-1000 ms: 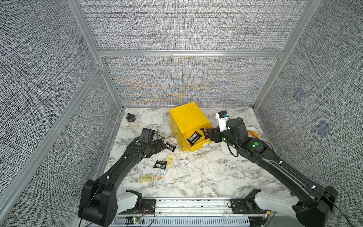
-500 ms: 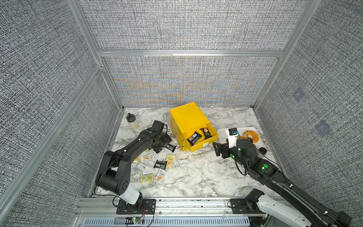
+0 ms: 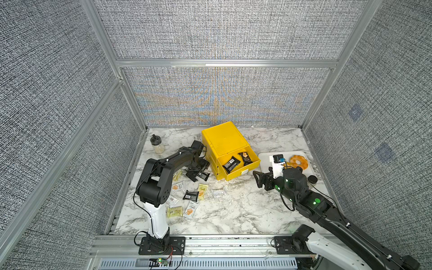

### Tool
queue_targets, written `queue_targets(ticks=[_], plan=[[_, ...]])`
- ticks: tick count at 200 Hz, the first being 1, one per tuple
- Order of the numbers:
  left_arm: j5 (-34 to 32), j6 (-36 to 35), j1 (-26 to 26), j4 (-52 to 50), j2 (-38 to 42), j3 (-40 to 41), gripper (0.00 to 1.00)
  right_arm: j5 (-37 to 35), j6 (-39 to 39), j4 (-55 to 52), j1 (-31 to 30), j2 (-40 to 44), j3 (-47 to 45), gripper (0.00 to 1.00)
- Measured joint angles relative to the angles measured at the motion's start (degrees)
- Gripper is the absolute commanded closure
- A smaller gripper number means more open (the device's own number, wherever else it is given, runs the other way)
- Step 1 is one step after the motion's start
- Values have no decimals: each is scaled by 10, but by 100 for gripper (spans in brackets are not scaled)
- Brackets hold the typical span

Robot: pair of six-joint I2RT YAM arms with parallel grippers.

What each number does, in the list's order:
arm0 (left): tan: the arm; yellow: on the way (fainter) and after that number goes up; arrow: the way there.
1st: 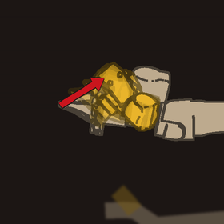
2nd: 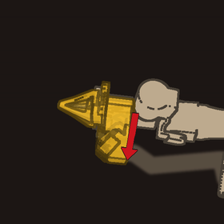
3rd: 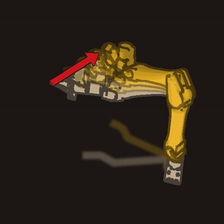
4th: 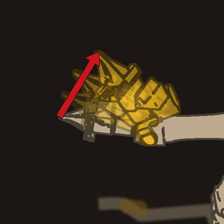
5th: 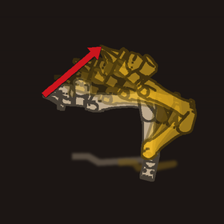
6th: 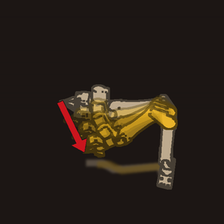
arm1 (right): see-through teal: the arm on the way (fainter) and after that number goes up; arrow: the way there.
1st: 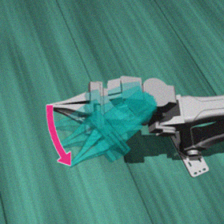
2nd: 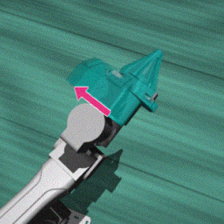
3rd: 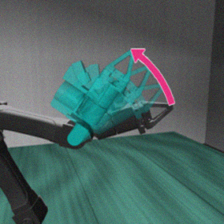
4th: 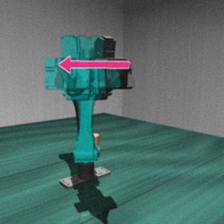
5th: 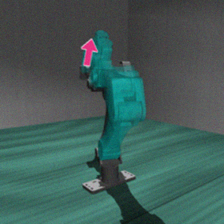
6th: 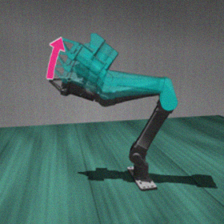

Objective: Place the cookies into the drawer by color
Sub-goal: Pick up the cookie at the center of the board.

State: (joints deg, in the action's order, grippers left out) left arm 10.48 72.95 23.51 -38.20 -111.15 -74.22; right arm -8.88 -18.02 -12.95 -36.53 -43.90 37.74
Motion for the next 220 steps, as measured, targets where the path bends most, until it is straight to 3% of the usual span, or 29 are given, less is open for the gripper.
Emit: queue_targets(ticks=[9, 40, 96, 140, 220], plan=[[0, 6, 2, -5, -4, -4, 19, 2, 0, 3, 0, 0, -1, 8], [-14, 21, 3, -24, -7, -2, 45, 2, 0, 4, 0, 1, -4, 8], [-37, 39, 4, -30, 17, 33, 64, 7, 0, 8, 0, 6, -6, 8], [-71, 35, 4, -52, 68, 63, 64, 16, -7, 10, 0, 12, -12, 9], [-153, -23, 38, -63, 272, 107, 66, 49, -33, 16, 0, 31, -46, 9]])
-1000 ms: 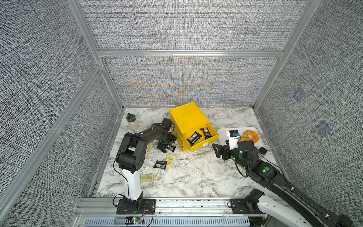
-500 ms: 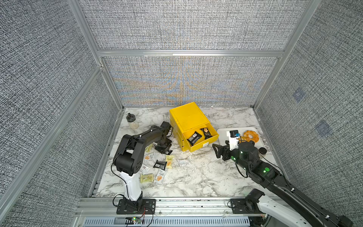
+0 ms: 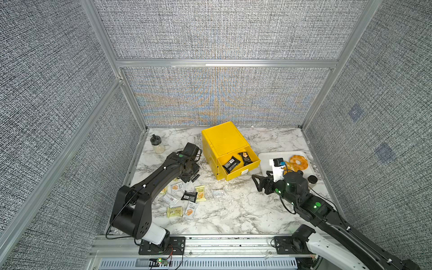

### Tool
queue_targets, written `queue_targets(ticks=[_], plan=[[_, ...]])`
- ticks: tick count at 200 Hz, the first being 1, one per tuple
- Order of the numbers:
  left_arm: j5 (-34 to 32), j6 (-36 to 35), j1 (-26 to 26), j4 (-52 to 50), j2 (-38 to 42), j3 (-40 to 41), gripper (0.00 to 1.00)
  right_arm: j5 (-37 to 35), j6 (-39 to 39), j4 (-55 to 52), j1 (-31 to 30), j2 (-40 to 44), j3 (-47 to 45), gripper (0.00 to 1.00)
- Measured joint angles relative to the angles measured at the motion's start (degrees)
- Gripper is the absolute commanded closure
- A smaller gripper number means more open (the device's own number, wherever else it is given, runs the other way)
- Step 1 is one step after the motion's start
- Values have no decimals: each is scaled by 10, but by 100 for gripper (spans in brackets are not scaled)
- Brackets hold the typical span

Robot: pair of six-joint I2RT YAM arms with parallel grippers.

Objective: Place the cookies into the drawer by color
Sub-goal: Pick up the cookie at the center of the board, then place the cookie in the drawer.

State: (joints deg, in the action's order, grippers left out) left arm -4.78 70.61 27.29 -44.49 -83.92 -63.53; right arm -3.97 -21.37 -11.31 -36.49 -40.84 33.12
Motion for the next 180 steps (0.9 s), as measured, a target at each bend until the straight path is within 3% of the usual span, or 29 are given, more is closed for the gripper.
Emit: queue_targets(ticks=[46, 102, 131, 180], plan=[[-61, -21, 82, -18, 102, -14, 71, 20, -26, 6, 0, 26, -32, 8], [-121, -34, 205, -39, 115, -90, 72, 30, -49, 8, 0, 40, -47, 9], [-154, -63, 269, -34, 90, -153, 72, 32, -54, 7, 0, 48, -51, 9], [-161, -159, 311, -17, -37, -281, 72, 34, -56, 6, 0, 59, -54, 9]])
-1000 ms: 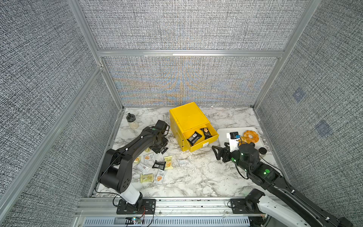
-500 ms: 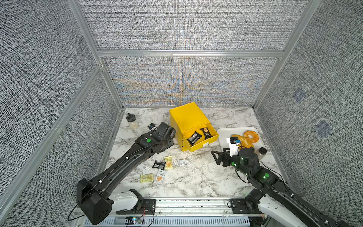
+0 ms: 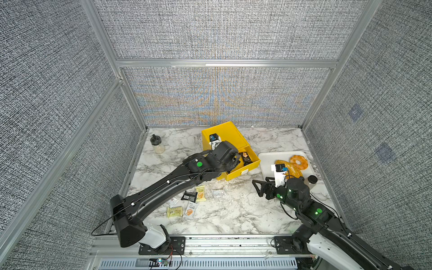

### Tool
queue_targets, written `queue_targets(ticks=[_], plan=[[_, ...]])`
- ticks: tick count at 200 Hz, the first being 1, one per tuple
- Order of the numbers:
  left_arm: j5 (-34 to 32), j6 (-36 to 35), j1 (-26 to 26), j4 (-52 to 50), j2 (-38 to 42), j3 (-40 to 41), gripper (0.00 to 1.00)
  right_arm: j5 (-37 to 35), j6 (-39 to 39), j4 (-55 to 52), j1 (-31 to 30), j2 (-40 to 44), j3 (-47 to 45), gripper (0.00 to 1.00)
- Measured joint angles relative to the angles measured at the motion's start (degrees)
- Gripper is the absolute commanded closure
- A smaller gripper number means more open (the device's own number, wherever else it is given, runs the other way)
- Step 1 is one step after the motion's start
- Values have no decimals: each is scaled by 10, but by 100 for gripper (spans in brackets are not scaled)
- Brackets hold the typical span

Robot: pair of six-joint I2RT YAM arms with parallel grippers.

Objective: Place the cookies into the drawer by color
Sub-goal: Place the cookie in the drawer.

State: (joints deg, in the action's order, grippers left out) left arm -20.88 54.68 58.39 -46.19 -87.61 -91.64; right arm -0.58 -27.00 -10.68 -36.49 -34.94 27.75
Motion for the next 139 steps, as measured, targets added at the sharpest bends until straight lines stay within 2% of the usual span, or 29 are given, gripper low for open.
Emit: queue_targets(ticks=[41, 57, 68, 85, 104, 139], plan=[[20, -89, 7, -2, -120, -125, 72, 4, -2, -1, 0, 10, -4, 9], [28, -118, 9, -8, -161, -169, 69, 6, -2, -1, 0, 12, -4, 9], [30, -134, 10, -23, -183, -196, 63, 6, -2, -1, 0, 13, -5, 8], [31, -154, 10, -37, -204, -227, 38, 9, -2, -1, 0, 15, -10, 7], [33, -157, 10, -51, -206, -232, 23, 12, -6, -1, 0, 16, -15, 6], [38, -159, 10, -47, -154, -169, 8, 26, -7, -1, 0, 17, -22, 5]])
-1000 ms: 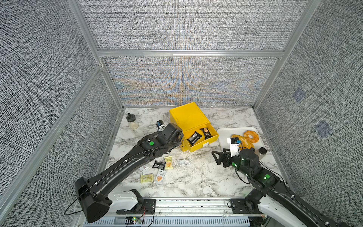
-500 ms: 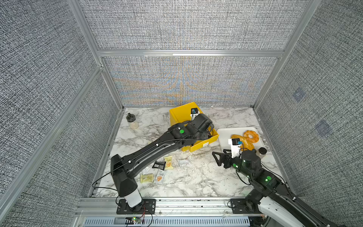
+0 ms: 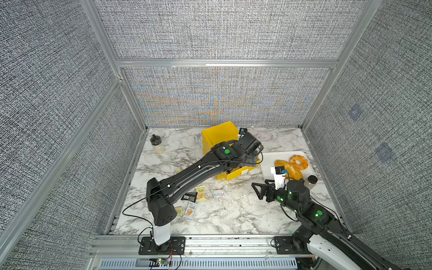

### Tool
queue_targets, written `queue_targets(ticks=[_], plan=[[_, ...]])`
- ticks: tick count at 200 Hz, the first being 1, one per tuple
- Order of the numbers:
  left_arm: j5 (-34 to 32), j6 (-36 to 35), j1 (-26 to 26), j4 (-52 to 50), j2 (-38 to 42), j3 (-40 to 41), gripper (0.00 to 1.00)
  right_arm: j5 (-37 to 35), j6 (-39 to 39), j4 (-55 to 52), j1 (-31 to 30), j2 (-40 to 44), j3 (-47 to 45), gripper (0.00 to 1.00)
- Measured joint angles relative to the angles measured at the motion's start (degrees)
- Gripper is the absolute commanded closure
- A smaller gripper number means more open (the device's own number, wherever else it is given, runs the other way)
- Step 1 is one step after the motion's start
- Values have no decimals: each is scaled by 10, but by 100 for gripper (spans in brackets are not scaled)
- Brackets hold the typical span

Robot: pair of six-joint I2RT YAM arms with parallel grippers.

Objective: Place the cookies into the drawer by color
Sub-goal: Place the cookie in the drawer, then pick up the cookie at the center of the board.

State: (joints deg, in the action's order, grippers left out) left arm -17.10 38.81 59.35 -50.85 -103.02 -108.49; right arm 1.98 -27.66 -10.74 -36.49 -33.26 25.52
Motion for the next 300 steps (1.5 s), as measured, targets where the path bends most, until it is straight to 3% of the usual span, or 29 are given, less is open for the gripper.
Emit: queue_targets(ticks=[29, 92, 131, 168, 203, 226, 270, 300], plan=[[6, 2, 0, 17, 78, 85, 1, 14, -2, 0, 0, 0, -2, 5], [-11, 42, 0, 66, 276, 325, 1, 55, -7, 9, -25, 4, -19, 1], [-53, 92, -3, 74, 403, 483, 1, 50, -8, 33, -106, -15, -29, 1], [-69, 139, -27, 70, 486, 598, 1, -4, -4, 63, -216, -101, -13, 4], [-56, 165, -81, 76, 529, 682, 1, -62, 1, 86, -299, -212, 33, 16], [-24, 170, -153, 97, 542, 740, 6, -88, 0, 108, -338, -295, 74, 21], [47, 158, -252, 159, 504, 784, 25, -120, -9, 127, -365, -440, 174, 33], [82, 149, -293, 190, 471, 787, 31, -136, 0, 122, -366, -532, 267, 39]])
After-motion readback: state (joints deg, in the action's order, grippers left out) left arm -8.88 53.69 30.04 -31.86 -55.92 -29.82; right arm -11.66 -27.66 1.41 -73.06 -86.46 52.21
